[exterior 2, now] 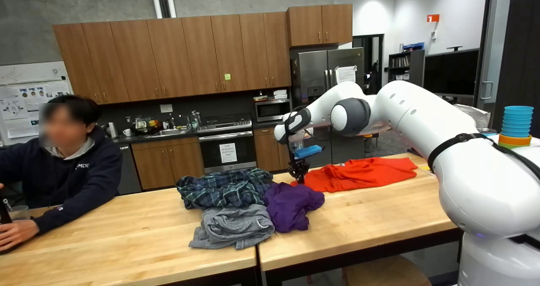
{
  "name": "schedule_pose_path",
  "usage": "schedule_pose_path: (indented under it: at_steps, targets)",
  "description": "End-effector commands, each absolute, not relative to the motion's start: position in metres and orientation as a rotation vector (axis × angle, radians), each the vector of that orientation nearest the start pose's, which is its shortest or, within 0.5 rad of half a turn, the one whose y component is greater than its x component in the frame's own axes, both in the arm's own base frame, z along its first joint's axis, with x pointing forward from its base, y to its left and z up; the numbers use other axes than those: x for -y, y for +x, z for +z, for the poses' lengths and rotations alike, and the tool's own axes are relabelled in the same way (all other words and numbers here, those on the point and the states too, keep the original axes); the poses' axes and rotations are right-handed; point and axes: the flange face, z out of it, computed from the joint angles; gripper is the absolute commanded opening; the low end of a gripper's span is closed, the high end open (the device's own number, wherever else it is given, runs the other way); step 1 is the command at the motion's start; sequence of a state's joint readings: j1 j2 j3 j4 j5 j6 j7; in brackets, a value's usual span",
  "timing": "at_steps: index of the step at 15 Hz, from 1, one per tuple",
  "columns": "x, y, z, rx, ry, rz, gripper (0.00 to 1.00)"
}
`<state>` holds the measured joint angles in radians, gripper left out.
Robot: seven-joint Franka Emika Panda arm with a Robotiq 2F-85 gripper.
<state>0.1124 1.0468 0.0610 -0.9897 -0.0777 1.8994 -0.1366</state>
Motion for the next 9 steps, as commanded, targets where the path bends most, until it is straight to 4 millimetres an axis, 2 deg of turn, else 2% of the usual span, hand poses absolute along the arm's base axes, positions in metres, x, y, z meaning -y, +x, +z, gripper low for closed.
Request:
schedule_pose_path:
  at_steps: [1, 8, 9]
  targets:
    - [-0.113, 0.759, 0.203, 0.562, -3.090, 0.270, 0.50]
    - [-0.106, 0.758, 0.186, 0.691, -3.058, 0.339, 0.98]
    - [-0.104, 0.759, 0.185, 0.703, -3.052, 0.337, 0.99]
